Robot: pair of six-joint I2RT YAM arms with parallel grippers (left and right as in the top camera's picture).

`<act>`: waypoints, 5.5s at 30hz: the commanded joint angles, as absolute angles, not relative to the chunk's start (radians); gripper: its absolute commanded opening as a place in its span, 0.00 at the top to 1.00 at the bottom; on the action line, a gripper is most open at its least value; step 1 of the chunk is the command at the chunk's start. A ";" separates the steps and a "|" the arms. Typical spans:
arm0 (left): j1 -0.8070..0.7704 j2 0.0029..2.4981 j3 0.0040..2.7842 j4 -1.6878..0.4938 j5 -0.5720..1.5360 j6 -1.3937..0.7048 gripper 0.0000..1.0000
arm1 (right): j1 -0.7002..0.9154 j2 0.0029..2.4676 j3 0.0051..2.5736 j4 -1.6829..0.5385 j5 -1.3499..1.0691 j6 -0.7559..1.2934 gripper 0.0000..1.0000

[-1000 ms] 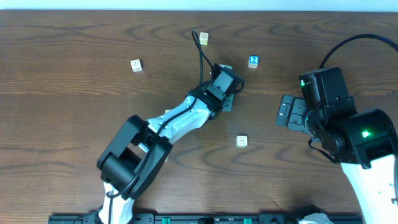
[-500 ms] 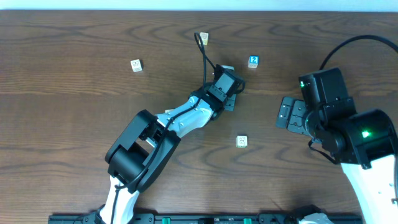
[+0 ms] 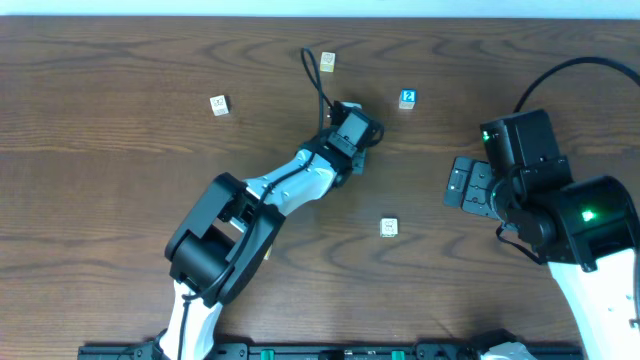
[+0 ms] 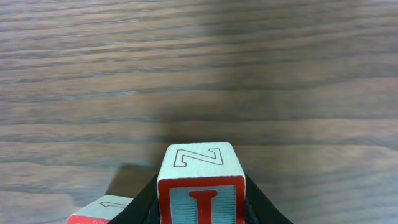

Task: Spell out Ai2

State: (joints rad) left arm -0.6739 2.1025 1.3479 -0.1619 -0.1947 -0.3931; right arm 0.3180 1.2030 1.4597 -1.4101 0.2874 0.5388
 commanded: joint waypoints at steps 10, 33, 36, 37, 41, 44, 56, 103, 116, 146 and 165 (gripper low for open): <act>-0.650 2.120 1.376 -0.232 -0.162 -0.456 0.89 | 0.312 1.193 1.470 -1.411 0.295 0.553 0.01; -0.648 2.112 1.432 -0.435 -0.062 -0.528 0.91 | 0.312 1.193 1.470 -1.415 0.295 0.553 0.01; -0.648 2.112 1.437 -0.462 -0.062 -0.532 0.91 | 0.312 1.193 1.470 -1.415 0.295 0.553 0.01; -0.648 2.112 1.437 -0.472 -0.063 -0.532 0.91 | 0.312 1.193 1.470 -1.415 0.295 0.553 0.01; -0.648 2.112 1.437 -0.471 -0.101 -0.532 0.91 | 0.312 1.193 1.470 -1.418 0.295 0.553 0.01; -0.648 2.112 1.437 -0.471 -0.135 -0.531 0.90 | 0.312 1.193 1.470 -1.422 0.295 0.553 0.01; -0.648 2.112 1.437 -0.456 -0.155 -0.531 0.83 | 0.312 1.193 1.470 -1.426 0.295 0.553 0.01; -0.648 2.096 1.489 -0.425 -0.145 -0.482 0.54 | 0.312 1.193 1.470 -1.434 0.303 0.553 0.01; -0.648 1.946 1.495 -0.551 -0.247 -0.322 0.51 | 0.312 1.193 1.470 -1.444 0.303 0.553 0.01; -0.121 1.958 1.479 -0.882 0.474 0.290 0.05 | 0.312 1.193 1.470 -1.481 0.315 0.553 0.01; -0.319 1.958 1.474 -0.820 0.136 0.244 0.05 | 0.312 1.193 1.470 -1.478 0.314 0.553 0.01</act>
